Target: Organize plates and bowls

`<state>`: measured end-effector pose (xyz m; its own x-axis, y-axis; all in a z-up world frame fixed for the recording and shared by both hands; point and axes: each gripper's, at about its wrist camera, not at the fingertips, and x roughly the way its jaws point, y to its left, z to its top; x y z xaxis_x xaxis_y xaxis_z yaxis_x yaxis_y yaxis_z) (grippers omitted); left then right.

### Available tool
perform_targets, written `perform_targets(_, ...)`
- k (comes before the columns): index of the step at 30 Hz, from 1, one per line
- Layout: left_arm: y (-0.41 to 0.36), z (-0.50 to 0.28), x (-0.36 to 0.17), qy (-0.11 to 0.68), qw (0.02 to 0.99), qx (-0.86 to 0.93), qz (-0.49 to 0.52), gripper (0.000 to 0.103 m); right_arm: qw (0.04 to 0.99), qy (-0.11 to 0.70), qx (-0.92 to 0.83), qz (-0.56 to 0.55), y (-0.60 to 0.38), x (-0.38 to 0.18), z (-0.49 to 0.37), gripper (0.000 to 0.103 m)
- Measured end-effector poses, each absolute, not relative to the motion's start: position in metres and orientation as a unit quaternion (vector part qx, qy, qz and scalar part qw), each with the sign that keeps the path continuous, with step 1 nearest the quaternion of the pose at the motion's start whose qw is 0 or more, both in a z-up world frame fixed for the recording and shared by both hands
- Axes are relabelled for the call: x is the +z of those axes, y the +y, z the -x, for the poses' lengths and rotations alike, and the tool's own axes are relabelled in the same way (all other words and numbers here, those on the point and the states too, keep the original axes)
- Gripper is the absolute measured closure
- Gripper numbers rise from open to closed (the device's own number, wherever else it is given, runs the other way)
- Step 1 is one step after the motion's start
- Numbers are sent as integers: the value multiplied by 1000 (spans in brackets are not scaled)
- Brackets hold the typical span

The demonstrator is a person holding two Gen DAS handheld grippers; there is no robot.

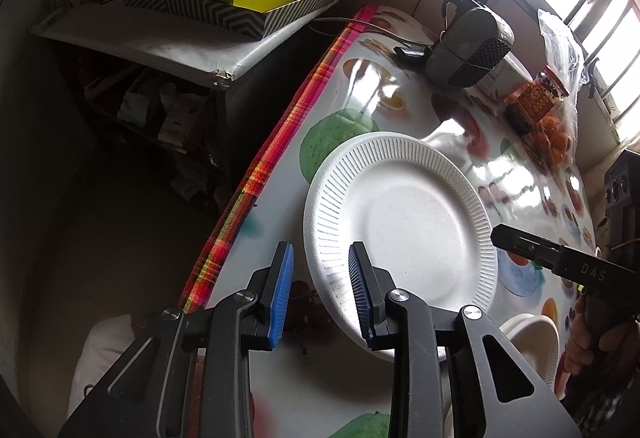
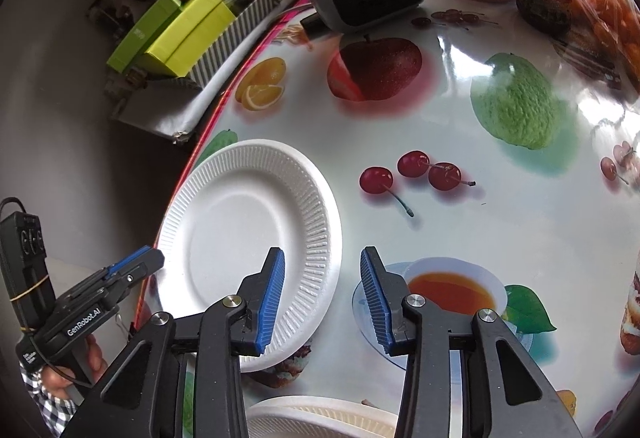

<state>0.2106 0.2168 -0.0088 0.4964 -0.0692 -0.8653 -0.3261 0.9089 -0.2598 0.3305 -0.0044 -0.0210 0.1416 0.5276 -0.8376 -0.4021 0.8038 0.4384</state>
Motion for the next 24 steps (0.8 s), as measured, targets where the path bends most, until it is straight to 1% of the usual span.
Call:
perform_targets(3,216,-211,-9,495,842,75,201,77,751,580,311,-53,-3,-23,-330,68)
perform_targets(5,216,-211,-10,496,842,74,201,78,750,581,312,-51,-2,-23,-330,73)
perform_targets(7,215,-212,-10,496,841,74,200,81,749,582,313,-51,-2,-24,-330,76)
perform_targets(10,214,-212,-11,497,842,75,197,81,748,583,313,-51,-2,-25,-330,79)
perform_targets(12,214,-213,-11,497,842,76,197,82,747,584,313,-51,-3,-26,-330,79)
perform_targets(14,214,-213,-11,497,842,78,196,84,748,584,313,-50,-2,-26,-329,81)
perform_targets(19,215,-212,-11,496,843,79,194,85,749,583,311,-48,-3,-27,-328,84)
perform_targets(24,215,-211,-10,494,844,79,194,85,750,581,312,-50,-4,-25,-328,84)
